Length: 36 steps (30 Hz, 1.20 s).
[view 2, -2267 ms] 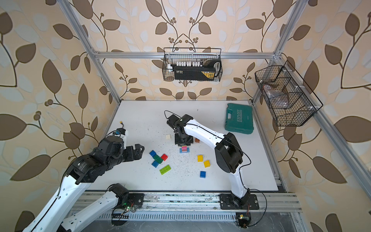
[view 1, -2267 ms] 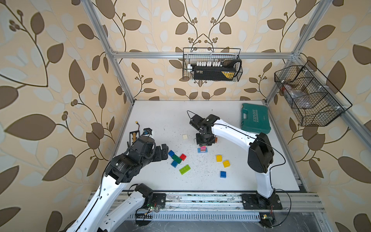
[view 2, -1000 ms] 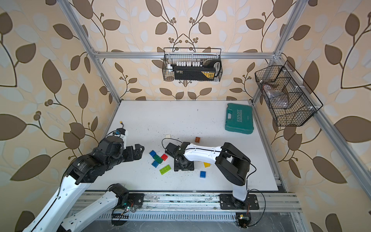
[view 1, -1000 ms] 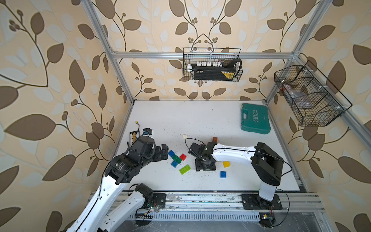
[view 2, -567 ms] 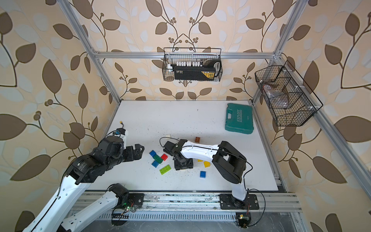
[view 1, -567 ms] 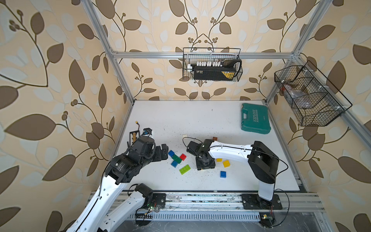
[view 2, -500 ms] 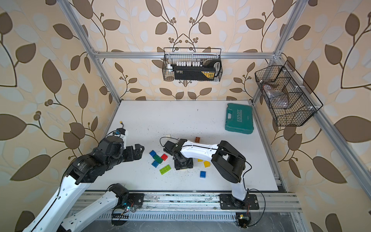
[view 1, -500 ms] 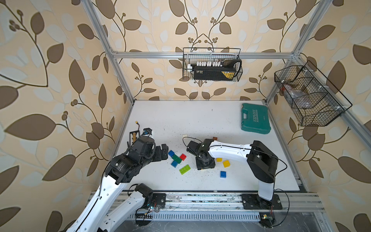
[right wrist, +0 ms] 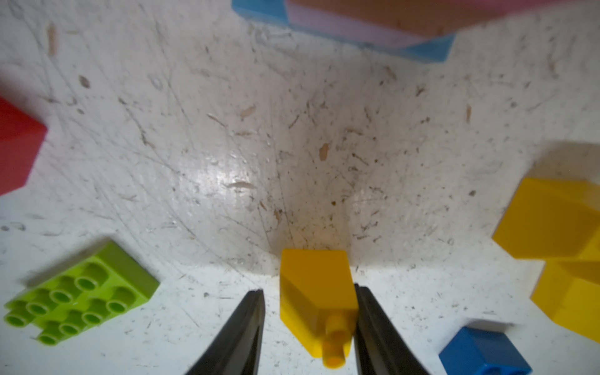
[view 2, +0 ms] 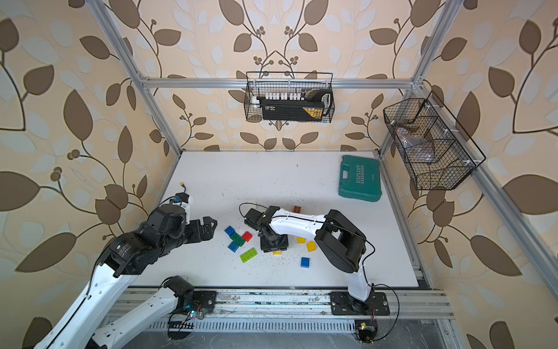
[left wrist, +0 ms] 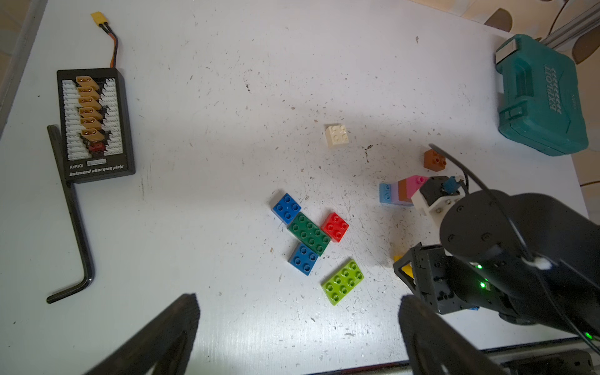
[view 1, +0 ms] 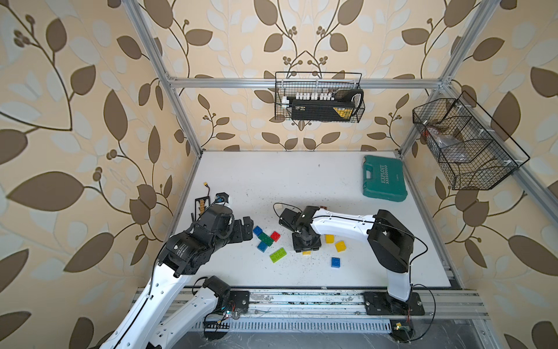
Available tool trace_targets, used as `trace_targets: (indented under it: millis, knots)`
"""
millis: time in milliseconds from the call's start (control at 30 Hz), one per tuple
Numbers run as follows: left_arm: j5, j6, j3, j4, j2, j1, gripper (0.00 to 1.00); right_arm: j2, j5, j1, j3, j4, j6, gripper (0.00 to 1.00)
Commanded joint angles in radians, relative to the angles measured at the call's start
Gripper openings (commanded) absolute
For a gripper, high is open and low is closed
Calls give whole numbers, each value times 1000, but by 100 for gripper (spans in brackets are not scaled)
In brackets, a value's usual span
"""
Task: Assemble the number 1 with lego
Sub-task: Pick up the lego brick from the center of the board.
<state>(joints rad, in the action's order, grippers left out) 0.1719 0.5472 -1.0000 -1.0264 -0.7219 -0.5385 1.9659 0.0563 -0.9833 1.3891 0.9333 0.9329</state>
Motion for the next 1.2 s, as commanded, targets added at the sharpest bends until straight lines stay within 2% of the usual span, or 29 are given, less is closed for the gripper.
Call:
trace_targets:
  millis: [0, 400, 1167]
  knots:
    - [-17, -22, 1, 14, -7, -6, 99, 25, 7, 6, 13, 25, 14, 43]
    - [-17, -22, 1, 14, -10, -6, 99, 40, -3, 6, -7, 4, 32, 39]
    - [-14, -18, 3, 12, 9, -6, 99, 68, 25, -12, -6, 19, 46, 47]
